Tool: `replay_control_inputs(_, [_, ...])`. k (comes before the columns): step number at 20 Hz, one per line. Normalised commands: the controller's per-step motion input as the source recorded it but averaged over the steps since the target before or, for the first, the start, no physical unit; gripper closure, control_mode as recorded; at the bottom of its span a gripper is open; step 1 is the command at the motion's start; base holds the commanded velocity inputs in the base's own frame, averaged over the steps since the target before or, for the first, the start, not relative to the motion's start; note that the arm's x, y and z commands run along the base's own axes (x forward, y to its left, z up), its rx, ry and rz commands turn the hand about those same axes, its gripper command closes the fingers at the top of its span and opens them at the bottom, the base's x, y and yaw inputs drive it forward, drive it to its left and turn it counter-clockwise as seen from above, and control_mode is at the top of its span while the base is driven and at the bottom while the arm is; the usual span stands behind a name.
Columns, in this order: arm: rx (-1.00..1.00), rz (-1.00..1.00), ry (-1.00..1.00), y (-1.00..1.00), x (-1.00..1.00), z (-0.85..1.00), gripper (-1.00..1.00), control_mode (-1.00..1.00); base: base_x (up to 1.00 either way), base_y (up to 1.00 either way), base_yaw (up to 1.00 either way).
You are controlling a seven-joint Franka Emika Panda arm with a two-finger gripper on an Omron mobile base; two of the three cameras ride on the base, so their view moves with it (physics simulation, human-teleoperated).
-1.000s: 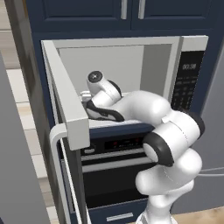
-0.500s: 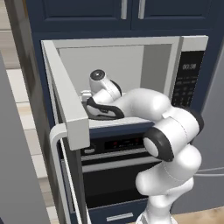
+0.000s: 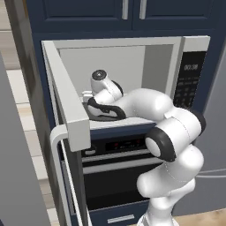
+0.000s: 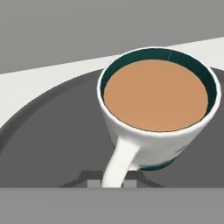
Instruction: Pick the cup of tea, navigate to the dining table, and place it on the saucer.
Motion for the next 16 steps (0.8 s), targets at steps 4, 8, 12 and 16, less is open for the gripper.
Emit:
replay_control_inputs(4, [0.00, 0.00, 0.00, 0.00, 0.00, 0.00, 1.00, -1.00, 0.00, 0.00, 0.00])
replay_control_inputs(8, [0.00, 0.00, 0.00, 0.00, 0.00, 0.00, 1.00, -1.00, 0.00, 0.00, 0.00])
replay_control_inputs(12, [0.00, 0.00, -0.01, 0.00, -0.06, 0.00, 1.00, -1.00, 0.00, 0.00, 0.00])
replay_control_inputs(16, [0.08, 0.00, 0.00, 0.00, -0.16, 0.02, 1.00, -1.00, 0.00, 0.00, 0.00])
